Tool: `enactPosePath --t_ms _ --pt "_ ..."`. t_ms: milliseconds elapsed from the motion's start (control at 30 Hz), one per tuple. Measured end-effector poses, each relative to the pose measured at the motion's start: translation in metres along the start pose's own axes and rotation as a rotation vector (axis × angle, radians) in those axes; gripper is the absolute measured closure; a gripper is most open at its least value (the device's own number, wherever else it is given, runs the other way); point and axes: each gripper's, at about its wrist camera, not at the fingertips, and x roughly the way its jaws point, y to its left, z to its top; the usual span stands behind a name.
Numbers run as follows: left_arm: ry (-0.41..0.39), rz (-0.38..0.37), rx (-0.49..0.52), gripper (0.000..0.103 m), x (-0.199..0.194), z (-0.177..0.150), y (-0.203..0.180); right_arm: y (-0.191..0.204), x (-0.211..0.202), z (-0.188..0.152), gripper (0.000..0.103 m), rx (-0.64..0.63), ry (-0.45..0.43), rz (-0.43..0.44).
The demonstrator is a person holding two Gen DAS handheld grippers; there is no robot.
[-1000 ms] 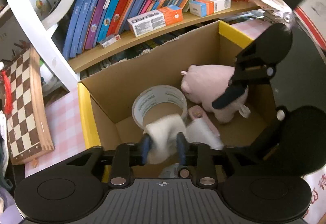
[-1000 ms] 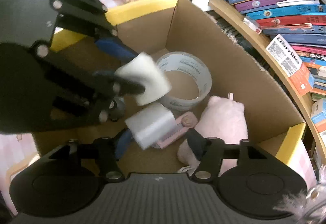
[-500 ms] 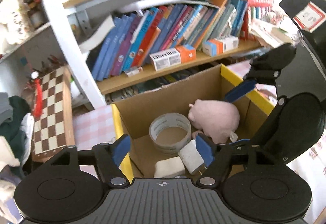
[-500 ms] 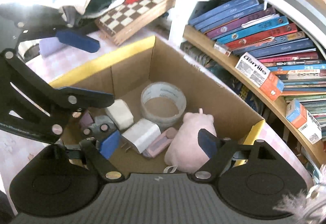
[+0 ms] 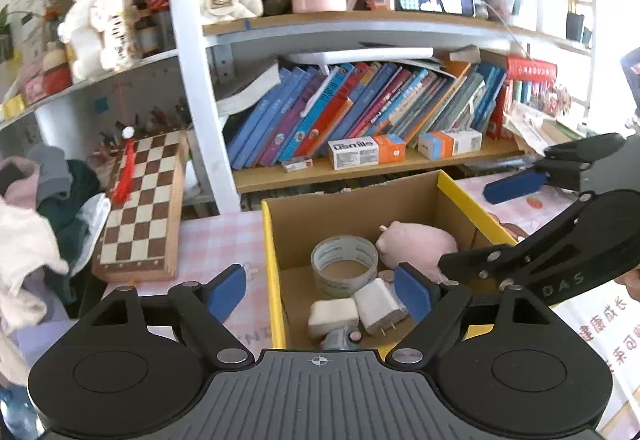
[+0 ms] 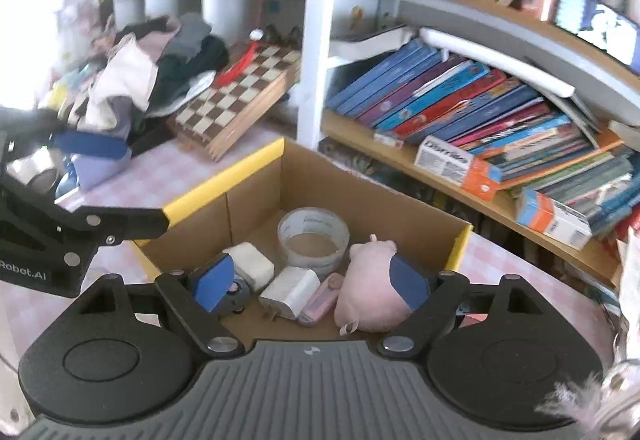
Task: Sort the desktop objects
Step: 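Raise both tools out of the box and back over the table, then move the right tool to the white watch and grasp its band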
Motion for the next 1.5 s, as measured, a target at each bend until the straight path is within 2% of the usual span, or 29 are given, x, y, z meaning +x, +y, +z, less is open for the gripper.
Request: enactPosePath --t_ms 267,433,733,1100,1500 --pt "-0.027 -0.019 -0.041 0.015 -0.033 -0.031 0.006 0.025 -0.043 -0.025 0.016 0.098 -0.071 -0.117" --pt "-0.038 -0.005 -0.059 0.011 -0.052 -0.048 0.015 0.039 -0.065 -0.046 0.014 0.169 -0.110 -0.224" --pt "-0.022 -0.005 -0.065 0.009 -0.077 -0.079 0.031 0.070 -0.084 -0.090 0.011 0.284 -0.073 -0.319" --pt "0.056 -0.030 -0.040 0.008 -0.085 -0.119 0.034 0.121 -0.080 -0.131 0.005 0.310 0.016 -0.338" --pt "0.148 -0.055 0.008 0.008 -0.081 -0.154 0.024 0.151 -0.057 -0.158 0.002 0.322 0.140 -0.271"
